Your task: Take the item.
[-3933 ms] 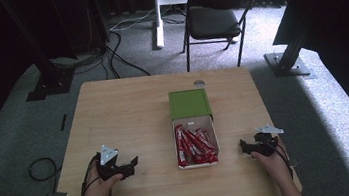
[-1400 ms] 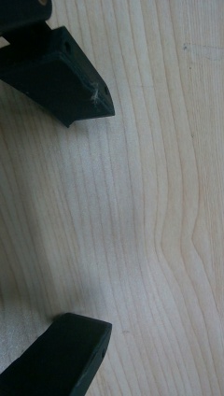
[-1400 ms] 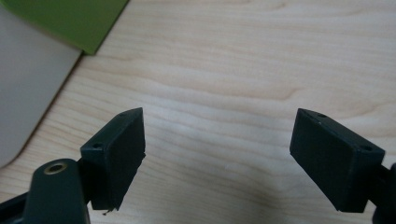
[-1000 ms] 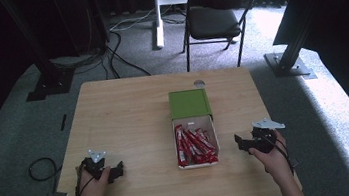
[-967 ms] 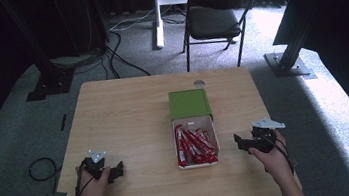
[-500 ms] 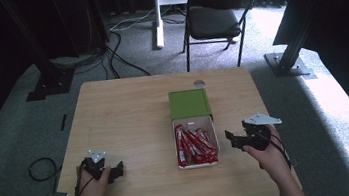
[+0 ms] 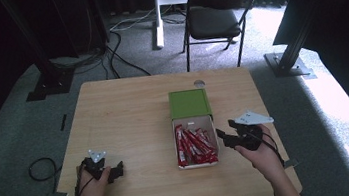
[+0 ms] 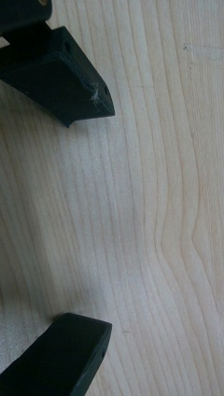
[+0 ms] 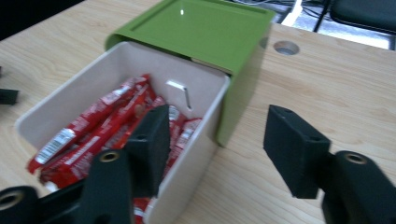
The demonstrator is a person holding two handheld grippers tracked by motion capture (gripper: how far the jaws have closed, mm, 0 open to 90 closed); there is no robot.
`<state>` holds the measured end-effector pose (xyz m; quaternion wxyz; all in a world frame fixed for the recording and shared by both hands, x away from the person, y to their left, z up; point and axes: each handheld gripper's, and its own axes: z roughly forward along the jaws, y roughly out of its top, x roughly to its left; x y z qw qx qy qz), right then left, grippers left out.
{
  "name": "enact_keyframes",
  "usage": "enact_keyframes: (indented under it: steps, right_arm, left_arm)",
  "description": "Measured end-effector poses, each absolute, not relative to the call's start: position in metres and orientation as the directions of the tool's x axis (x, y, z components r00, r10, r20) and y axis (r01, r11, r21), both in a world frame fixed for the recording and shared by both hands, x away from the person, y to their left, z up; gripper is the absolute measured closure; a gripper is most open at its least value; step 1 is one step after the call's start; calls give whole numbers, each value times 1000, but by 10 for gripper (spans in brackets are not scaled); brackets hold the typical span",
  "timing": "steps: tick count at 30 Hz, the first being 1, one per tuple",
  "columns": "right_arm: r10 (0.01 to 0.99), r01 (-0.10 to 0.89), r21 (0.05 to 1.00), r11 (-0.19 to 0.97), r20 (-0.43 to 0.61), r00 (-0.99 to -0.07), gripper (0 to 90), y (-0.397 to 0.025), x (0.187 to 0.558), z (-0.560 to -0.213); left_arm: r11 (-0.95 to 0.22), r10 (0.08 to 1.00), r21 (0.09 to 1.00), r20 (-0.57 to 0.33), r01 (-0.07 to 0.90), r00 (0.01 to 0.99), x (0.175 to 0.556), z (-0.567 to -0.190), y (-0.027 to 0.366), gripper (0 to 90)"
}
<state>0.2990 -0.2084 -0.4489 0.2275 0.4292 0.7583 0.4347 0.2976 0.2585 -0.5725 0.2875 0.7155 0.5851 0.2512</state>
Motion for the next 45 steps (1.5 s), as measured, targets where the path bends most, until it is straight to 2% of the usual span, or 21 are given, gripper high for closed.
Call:
enact_keyframes:
  steps: [19,27,36,45]
  right_arm:
    - [752,467,827,312,86,-653,676,-162,289,-455]
    - [747,500,797,338,95,-657,705,-152,289,-470]
    - [772,532,756,381,56,-633,732,-141,298,-488]
    - [801,569,748,342,84,-593,713,-137,300,-493]
  left_arm:
    - [-150,982,706,23,693,189,298,-573,258,19]
    - [-150,982,706,23,693,189,298,-573,258,19]
    - [-150,982,705,23,693,189,298,-573,259,19]
    - [-150,982,705,24,693,189,298,-572,259,19]
